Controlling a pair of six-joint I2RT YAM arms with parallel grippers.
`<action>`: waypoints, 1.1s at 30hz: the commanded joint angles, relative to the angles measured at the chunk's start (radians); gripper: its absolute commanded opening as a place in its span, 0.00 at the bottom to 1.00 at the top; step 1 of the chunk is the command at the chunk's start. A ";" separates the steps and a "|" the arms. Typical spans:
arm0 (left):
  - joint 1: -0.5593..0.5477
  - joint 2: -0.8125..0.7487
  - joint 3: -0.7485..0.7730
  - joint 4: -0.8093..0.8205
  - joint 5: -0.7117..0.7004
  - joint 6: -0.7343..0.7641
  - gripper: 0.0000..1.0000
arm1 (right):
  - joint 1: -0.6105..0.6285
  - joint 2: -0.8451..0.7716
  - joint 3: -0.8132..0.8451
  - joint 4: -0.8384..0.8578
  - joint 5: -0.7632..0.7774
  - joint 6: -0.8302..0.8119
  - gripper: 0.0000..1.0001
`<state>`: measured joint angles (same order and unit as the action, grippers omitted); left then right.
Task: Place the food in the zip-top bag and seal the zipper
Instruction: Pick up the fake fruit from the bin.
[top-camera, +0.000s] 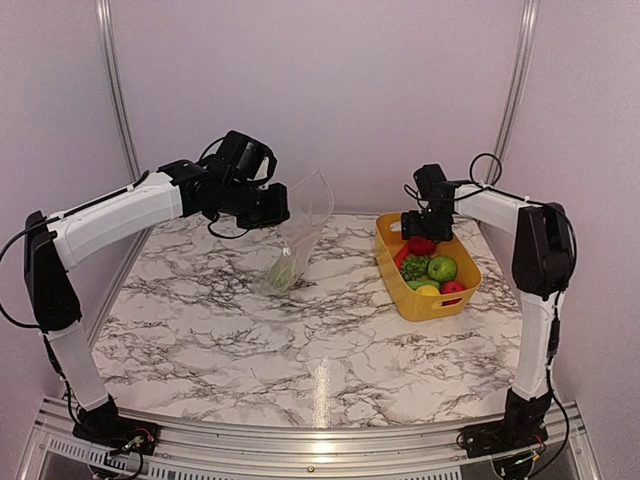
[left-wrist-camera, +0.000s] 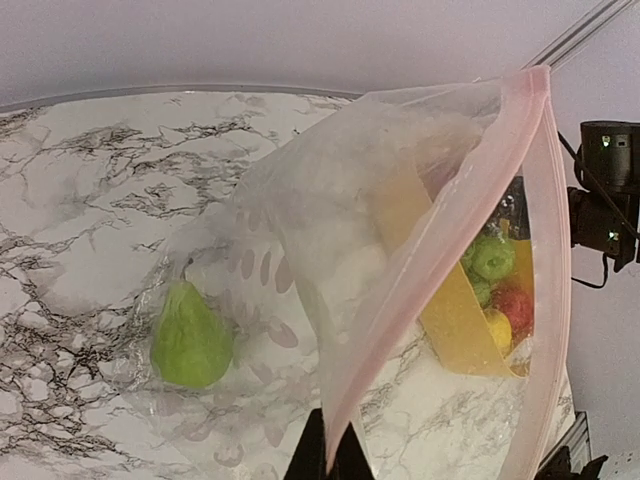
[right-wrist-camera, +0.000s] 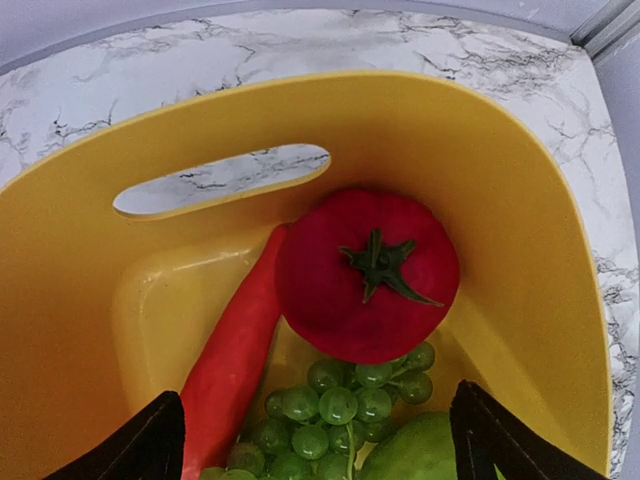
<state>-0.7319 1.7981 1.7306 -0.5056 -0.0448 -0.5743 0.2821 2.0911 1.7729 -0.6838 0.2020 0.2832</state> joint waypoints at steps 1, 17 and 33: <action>0.006 -0.024 -0.011 -0.054 -0.023 0.027 0.00 | -0.030 0.039 0.048 0.006 0.019 0.031 0.89; 0.005 -0.061 -0.044 -0.092 -0.047 0.057 0.00 | -0.034 0.192 0.129 0.083 0.084 0.030 0.90; 0.006 -0.083 -0.066 -0.111 -0.086 0.067 0.00 | -0.034 0.225 0.174 0.138 0.099 0.071 0.77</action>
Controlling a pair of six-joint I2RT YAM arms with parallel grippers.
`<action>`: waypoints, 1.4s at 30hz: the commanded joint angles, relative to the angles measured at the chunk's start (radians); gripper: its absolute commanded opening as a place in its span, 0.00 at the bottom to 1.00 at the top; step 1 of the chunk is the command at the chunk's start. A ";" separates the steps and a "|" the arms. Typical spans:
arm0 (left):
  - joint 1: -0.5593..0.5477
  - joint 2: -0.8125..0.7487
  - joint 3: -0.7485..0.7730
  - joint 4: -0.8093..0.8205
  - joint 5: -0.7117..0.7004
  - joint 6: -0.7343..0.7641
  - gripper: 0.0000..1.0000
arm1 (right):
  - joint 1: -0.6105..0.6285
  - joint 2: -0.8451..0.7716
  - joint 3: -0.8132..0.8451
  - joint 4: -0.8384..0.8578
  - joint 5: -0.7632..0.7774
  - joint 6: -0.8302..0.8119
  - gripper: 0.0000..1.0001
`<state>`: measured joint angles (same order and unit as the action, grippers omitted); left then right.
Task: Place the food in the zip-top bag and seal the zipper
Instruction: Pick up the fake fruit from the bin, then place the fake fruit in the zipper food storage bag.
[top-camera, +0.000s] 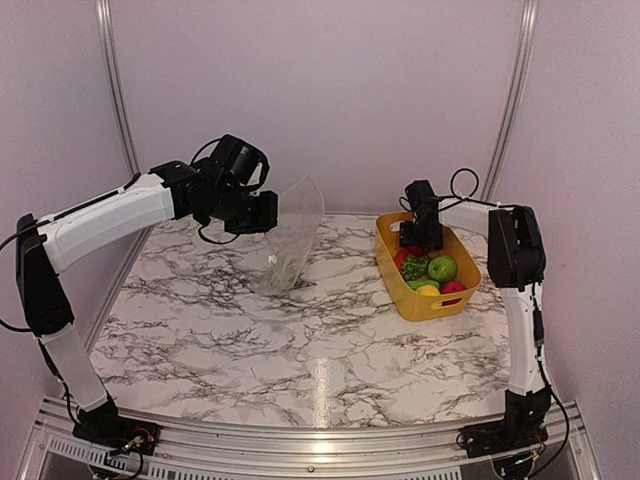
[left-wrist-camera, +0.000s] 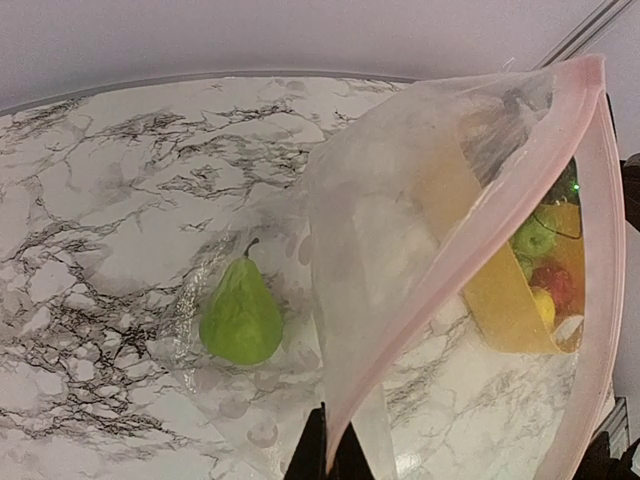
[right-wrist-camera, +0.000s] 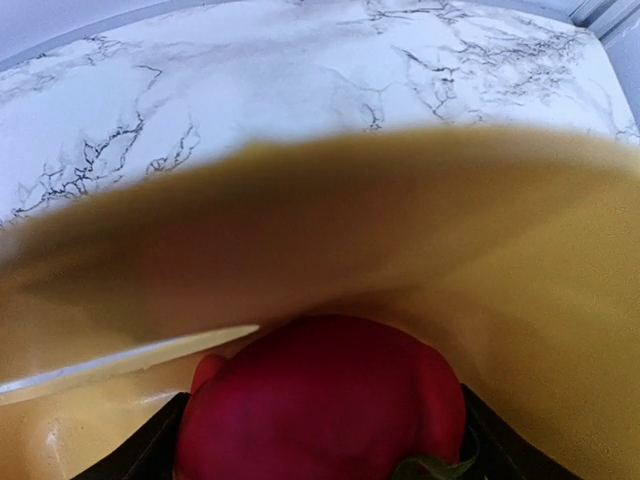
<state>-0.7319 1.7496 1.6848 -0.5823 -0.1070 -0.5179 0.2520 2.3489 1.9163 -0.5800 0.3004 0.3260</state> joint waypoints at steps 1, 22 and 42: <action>0.006 -0.033 -0.019 -0.035 -0.024 0.010 0.00 | -0.004 -0.048 0.020 0.035 -0.006 0.032 0.76; 0.006 0.081 0.019 0.063 0.079 -0.023 0.00 | 0.144 -0.555 -0.292 0.036 -0.164 -0.017 0.67; 0.006 0.179 0.061 0.122 0.187 -0.107 0.00 | 0.444 -0.673 -0.214 0.165 -0.478 0.018 0.65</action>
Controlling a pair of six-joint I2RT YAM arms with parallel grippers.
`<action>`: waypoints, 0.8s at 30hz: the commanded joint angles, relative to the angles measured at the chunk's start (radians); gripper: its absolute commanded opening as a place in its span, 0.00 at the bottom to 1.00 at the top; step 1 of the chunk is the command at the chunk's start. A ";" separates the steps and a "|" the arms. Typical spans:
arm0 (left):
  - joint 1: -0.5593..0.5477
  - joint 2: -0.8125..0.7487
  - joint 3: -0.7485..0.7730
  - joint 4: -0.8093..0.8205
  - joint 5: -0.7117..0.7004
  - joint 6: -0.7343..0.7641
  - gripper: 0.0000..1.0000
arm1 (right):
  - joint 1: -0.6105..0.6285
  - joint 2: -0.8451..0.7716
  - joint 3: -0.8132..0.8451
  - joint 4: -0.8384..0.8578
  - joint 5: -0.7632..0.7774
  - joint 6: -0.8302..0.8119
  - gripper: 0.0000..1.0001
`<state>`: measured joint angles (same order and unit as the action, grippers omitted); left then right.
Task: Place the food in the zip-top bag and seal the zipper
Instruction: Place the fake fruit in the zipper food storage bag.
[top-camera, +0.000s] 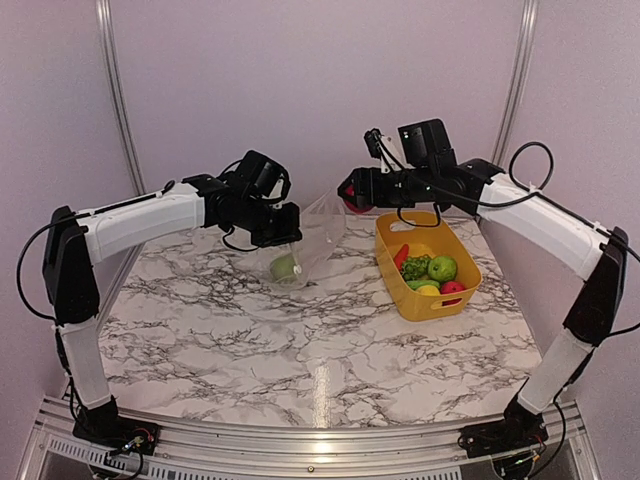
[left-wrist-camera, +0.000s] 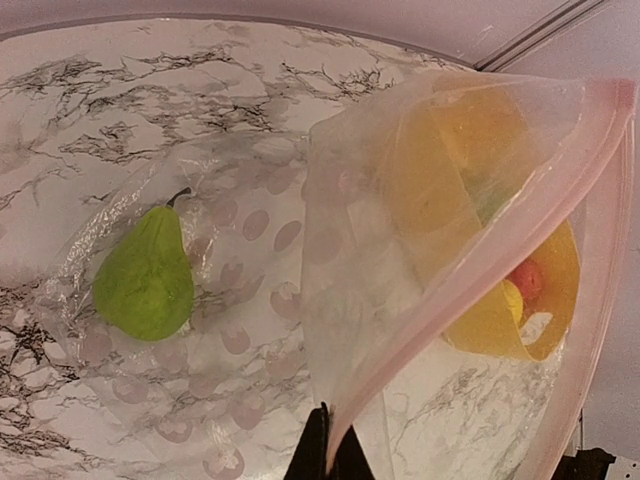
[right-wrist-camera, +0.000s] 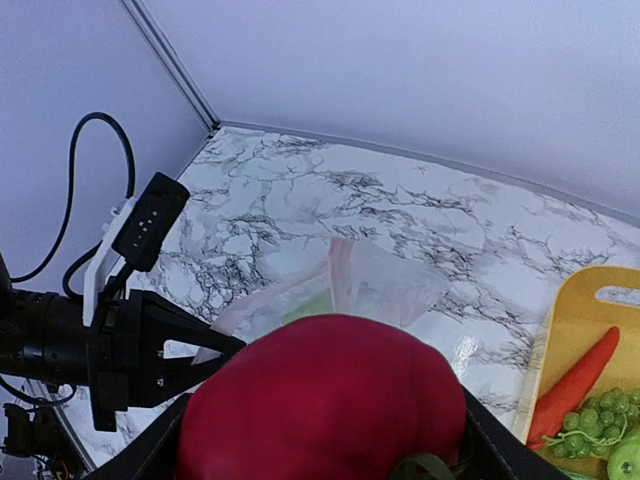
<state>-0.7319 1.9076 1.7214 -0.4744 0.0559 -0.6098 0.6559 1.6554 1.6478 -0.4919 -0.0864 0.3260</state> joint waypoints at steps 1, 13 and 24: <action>0.005 0.021 0.025 0.017 0.028 -0.016 0.00 | 0.049 0.031 0.056 0.087 -0.099 0.013 0.65; 0.006 -0.011 0.053 0.023 0.053 -0.045 0.00 | 0.082 0.139 0.092 0.102 -0.102 -0.011 0.66; 0.008 -0.035 0.041 0.027 0.047 -0.051 0.00 | 0.082 0.167 0.101 0.032 0.045 -0.019 0.69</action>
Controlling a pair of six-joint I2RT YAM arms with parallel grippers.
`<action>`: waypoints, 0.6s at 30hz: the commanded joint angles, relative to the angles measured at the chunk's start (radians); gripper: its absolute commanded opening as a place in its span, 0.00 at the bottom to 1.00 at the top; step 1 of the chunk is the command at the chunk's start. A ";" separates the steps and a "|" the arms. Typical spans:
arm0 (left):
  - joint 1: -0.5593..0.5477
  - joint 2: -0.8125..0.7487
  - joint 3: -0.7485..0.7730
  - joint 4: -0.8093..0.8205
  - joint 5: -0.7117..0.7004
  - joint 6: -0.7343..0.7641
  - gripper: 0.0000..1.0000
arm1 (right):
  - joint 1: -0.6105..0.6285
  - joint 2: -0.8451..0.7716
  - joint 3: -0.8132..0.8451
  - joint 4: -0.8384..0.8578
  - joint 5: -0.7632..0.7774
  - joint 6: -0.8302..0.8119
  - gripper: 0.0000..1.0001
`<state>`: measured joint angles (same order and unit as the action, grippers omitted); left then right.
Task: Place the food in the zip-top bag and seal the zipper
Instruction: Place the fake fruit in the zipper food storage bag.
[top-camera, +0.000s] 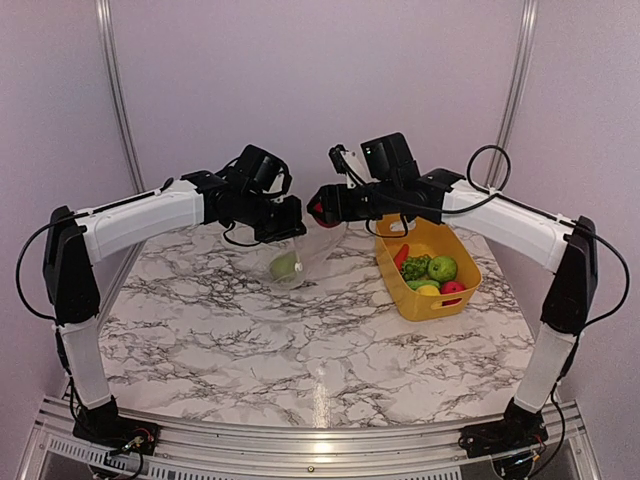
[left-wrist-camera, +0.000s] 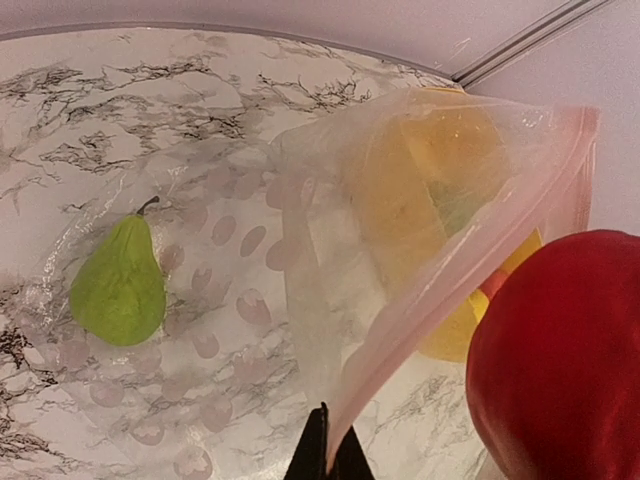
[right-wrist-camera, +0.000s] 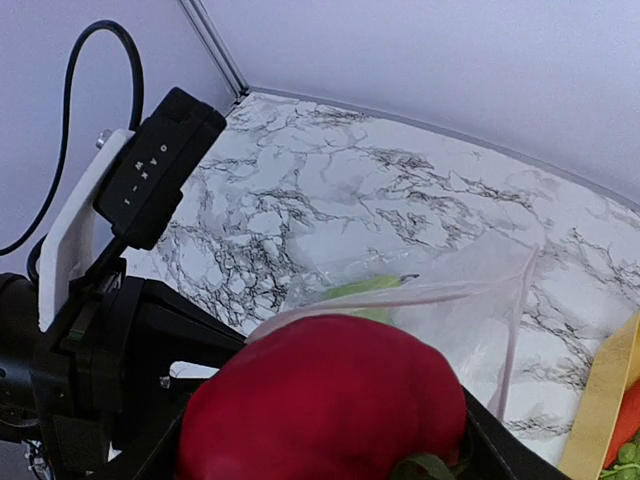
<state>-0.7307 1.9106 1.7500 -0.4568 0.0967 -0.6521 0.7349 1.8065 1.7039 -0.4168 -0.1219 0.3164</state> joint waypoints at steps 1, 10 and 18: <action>0.007 -0.038 0.012 0.010 0.006 -0.009 0.00 | 0.003 0.018 0.044 -0.048 0.090 -0.008 0.69; 0.010 -0.039 0.005 0.013 0.014 -0.013 0.00 | 0.004 0.066 0.129 -0.120 0.087 -0.018 0.85; 0.026 -0.032 0.006 0.020 0.024 -0.016 0.00 | 0.004 0.047 0.222 -0.203 0.146 0.007 0.86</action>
<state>-0.7185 1.9068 1.7500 -0.4522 0.1074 -0.6670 0.7353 1.8751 1.8545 -0.5503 -0.0410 0.3096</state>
